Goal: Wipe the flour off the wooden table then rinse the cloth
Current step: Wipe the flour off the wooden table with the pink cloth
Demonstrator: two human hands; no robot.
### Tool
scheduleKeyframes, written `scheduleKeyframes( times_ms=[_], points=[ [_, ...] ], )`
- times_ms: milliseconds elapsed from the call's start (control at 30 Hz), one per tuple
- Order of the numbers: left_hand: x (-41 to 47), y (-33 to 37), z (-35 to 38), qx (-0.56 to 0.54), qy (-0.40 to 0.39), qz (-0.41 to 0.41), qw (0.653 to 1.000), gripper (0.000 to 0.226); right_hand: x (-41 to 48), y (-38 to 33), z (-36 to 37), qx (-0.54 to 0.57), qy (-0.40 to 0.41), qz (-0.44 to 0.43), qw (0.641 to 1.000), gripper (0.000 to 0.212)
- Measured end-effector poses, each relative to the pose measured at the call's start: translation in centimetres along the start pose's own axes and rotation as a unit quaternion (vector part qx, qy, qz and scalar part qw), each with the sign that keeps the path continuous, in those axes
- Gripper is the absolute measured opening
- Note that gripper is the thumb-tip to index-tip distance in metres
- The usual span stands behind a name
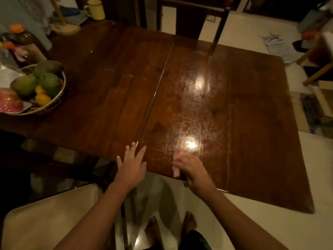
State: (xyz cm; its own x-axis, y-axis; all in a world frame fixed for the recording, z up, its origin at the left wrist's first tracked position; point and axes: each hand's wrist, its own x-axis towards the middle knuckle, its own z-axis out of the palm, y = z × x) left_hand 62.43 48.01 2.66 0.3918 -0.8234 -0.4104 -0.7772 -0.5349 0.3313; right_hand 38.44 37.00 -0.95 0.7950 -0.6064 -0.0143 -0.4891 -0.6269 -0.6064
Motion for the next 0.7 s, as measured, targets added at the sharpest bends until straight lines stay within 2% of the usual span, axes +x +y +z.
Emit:
scheduleKeyframes(
  times_ms=[67, 167, 267, 367, 433, 500, 600, 633, 700],
  points=[
    [-0.2, 1.7, 0.6, 0.011, -0.016, 0.012, 1.0, 0.06, -2.9, 1.7, -0.7, -0.049, -0.106, -0.05, 0.992, 0.073],
    [-0.2, 4.5, 1.4, 0.04, -0.035, 0.012, 0.998, 0.065, -7.1, 5.7, -4.2, -0.116, -0.138, -0.037, 0.983, 0.075],
    [-0.1, 8.1, 2.4, 0.069, -0.07, 0.044, 0.994, 0.067, -11.0, 10.2, -8.9, -0.134, -0.074, 0.112, 0.982, 0.062],
    [0.5, 13.3, 4.2, 0.103, -0.1, 0.074, 0.987, 0.068, -13.7, 14.9, -13.1, -0.117, 0.028, 0.301, 0.946, 0.047],
    [1.0, 17.1, 5.6, 0.117, -0.118, 0.074, 0.983, 0.07, -14.2, 16.5, -14.3, -0.133, 0.018, 0.34, 0.931, 0.046],
    [1.3, 21.6, 7.5, 0.122, -0.136, 0.064, 0.981, 0.07, -15.7, 17.4, -14.7, -0.176, -0.033, 0.264, 0.948, 0.051],
    [1.6, 28.3, 10.2, 0.104, -0.146, 0.037, 0.983, 0.067, -20.2, 19.6, -16.9, -0.221, -0.129, 0.064, 0.965, 0.055],
    [1.9, 30.4, 10.9, 0.094, -0.146, 0.025, 0.985, 0.067, -21.6, 20.8, -18.2, -0.224, -0.147, 0.025, 0.963, 0.055],
    [2.6, 34.1, 11.9, 0.082, -0.146, 0.011, 0.986, 0.065, -22.6, 23.3, -20.8, -0.228, -0.173, 0.001, 0.958, 0.051]
  ],
)
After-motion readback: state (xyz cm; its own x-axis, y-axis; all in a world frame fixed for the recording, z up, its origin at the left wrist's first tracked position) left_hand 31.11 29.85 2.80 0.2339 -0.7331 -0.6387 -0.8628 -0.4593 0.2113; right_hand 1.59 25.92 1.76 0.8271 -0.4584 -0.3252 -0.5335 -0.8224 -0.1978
